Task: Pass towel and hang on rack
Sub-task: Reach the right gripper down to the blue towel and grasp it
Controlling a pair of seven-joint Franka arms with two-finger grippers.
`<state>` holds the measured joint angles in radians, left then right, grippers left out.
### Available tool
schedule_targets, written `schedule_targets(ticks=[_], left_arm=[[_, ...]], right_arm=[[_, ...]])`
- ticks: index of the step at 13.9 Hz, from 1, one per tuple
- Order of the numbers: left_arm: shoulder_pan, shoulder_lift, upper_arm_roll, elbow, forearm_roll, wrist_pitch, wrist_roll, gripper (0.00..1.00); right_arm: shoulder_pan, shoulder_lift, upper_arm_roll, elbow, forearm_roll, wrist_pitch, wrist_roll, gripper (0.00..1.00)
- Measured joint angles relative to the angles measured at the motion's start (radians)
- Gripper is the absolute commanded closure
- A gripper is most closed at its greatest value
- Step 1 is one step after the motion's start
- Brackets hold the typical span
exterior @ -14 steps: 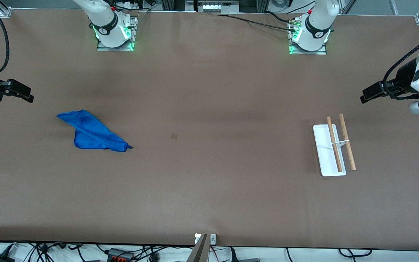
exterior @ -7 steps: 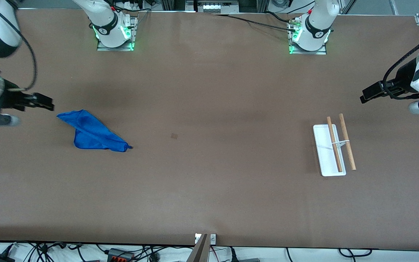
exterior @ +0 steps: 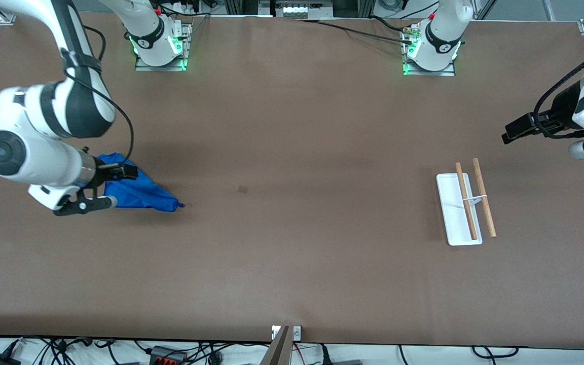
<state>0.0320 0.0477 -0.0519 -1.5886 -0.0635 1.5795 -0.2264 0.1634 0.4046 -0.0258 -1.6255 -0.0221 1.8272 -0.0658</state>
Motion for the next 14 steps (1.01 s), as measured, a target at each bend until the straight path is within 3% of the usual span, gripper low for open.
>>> schedule_targets(ticks=[7,14], left_arm=[[0.0,0.0,0.0,0.0,0.0,-0.001,0.0,0.0],[0.0,0.0,0.0,0.0,0.0,-0.006,0.0,0.0]], right_arm=[[0.058,0.207,0.0,0.006,0.0,0.226,-0.257,0.0],[0.097,0.29,0.0,0.013,-0.002,0.351,-0.347,0.0]])
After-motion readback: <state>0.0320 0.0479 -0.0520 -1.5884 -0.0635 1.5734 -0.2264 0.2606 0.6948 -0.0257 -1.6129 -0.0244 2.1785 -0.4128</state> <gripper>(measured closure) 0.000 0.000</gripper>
